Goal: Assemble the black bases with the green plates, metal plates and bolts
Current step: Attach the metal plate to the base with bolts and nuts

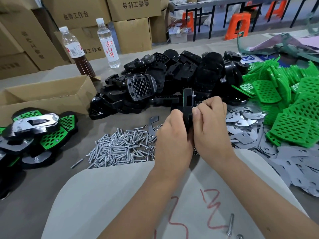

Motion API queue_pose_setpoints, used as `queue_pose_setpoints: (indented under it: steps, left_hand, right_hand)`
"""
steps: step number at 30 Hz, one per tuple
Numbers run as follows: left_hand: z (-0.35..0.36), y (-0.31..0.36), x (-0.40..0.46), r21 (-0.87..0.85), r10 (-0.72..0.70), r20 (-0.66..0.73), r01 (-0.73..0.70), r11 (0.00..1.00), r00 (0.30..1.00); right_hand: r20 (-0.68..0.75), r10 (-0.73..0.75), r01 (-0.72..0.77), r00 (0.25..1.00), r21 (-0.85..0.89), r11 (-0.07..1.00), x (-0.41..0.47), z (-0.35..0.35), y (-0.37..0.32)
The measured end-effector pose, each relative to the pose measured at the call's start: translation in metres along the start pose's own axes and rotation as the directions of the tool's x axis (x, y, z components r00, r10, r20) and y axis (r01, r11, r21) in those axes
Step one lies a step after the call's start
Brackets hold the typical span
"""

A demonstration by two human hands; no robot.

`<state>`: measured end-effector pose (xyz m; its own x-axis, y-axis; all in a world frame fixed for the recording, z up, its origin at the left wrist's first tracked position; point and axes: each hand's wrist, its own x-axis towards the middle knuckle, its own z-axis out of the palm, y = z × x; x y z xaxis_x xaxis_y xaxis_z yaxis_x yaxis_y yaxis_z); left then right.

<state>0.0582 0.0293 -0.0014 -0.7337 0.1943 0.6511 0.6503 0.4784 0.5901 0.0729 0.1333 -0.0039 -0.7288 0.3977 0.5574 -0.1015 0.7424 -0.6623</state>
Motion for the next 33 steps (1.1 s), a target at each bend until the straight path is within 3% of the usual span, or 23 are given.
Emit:
queue_pose_setpoints:
  steps: [6, 11, 14, 18, 19, 22, 25, 29, 33]
  left_hand:
    - [0.001, -0.002, -0.001, 0.038, 0.052, -0.071, -0.050, 0.998, 0.996]
    - [-0.001, -0.016, 0.006, -0.147, -0.217, -0.098, 0.201, 0.968, 0.971]
    - [-0.005, -0.026, 0.013, -0.339, -0.441, -0.125, 0.379, 0.861, 0.889]
    - [-0.006, -0.034, 0.019, -0.650, -0.656, 0.009, 0.503, 0.569, 0.755]
    - [-0.005, -0.036, 0.019, -0.643, -0.663, 0.022, 0.518, 0.564, 0.748]
    - [-0.003, -0.035, 0.016, -0.477, -0.602, 0.032, 0.542, 0.692, 0.798]
    - [-0.002, -0.030, 0.014, -0.408, -0.583, 0.003, 0.533, 0.741, 0.812]
    - [-0.005, -0.033, 0.017, -0.542, -0.664, -0.042, 0.541, 0.643, 0.747]
    - [-0.005, -0.035, 0.021, -0.690, -0.693, 0.072, 0.537, 0.485, 0.718]
  right_hand:
    - [0.014, 0.084, -0.085, 0.996, 0.064, 0.994, -0.002, 0.003, -0.010]
    - [0.067, -0.109, 0.110, 0.992, 0.001, 0.994, 0.004, -0.003, 0.002]
    - [0.084, -0.108, 0.108, 0.991, 0.001, 0.994, 0.004, -0.003, 0.010]
    - [0.105, -0.101, 0.100, 0.989, 0.012, 0.995, 0.002, -0.002, 0.013]
    - [0.089, -0.112, 0.110, 0.990, 0.028, 0.994, 0.002, -0.003, 0.011]
    - [0.086, -0.141, 0.137, 0.986, 0.043, 0.990, 0.001, -0.004, 0.007]
    - [0.142, -0.128, 0.136, 0.982, -0.047, 0.990, 0.001, -0.004, 0.010]
    - [0.387, -0.012, 0.174, 0.922, -0.385, 0.906, 0.003, -0.003, 0.010]
    - [0.456, 0.016, 0.159, 0.890, -0.342, 0.926, 0.003, -0.002, 0.003]
